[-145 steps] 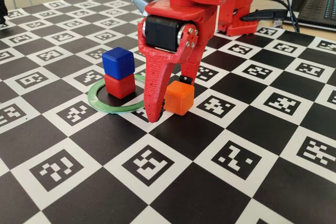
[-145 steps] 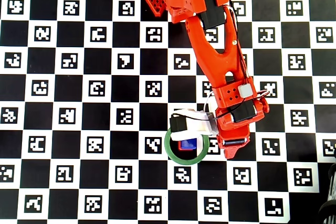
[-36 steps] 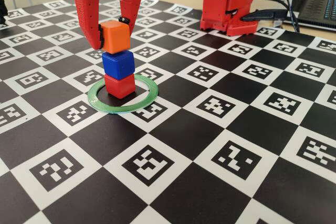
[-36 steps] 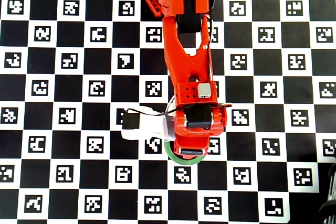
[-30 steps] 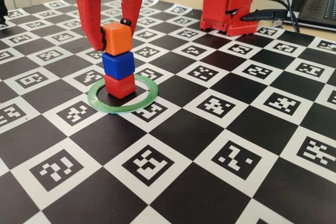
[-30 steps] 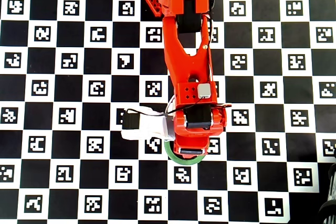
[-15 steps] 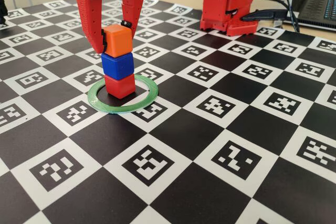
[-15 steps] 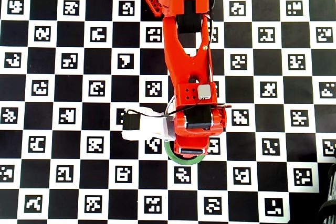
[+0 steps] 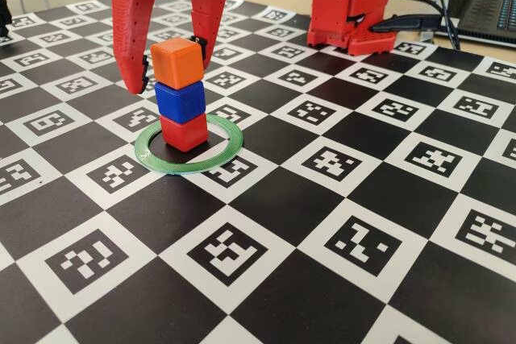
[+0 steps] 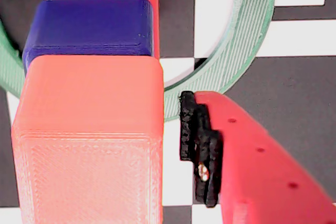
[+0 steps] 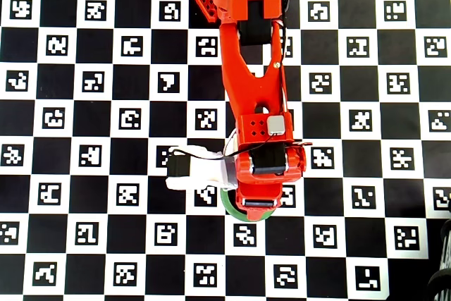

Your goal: Grab the red cube then put it in the green circle then put the blue cube on top and finally the orange cube on top

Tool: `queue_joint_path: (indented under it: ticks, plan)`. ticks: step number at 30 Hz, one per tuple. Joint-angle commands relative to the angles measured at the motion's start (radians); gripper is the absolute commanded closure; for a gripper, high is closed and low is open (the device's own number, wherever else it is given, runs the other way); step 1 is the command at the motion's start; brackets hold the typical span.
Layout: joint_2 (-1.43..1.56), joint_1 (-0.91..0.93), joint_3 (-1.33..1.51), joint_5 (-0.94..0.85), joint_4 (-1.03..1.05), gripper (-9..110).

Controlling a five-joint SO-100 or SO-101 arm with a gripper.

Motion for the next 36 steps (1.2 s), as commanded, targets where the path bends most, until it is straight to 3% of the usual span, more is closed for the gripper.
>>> queue_joint_path:
  ticks: [1, 9, 13, 20, 22, 27, 36]
  plan:
    - [0.103, -0.011, -0.021, 0.014, 0.048, 67]
    - [0.383, -0.002, 0.012, 0.009, 0.118, 67]
    - [0.575, 0.043, 0.189, -0.06, 0.052, 67]
    - [0.931, 0.184, 0.695, -0.21, -0.25, 73]
    - [0.999, 0.225, 0.804, -0.264, -0.324, 79]
    - [1.175, 0.311, 1.1, -0.442, -0.558, 108]
    - [1.562, 0.298, 1.736, -0.907, -1.005, 108]
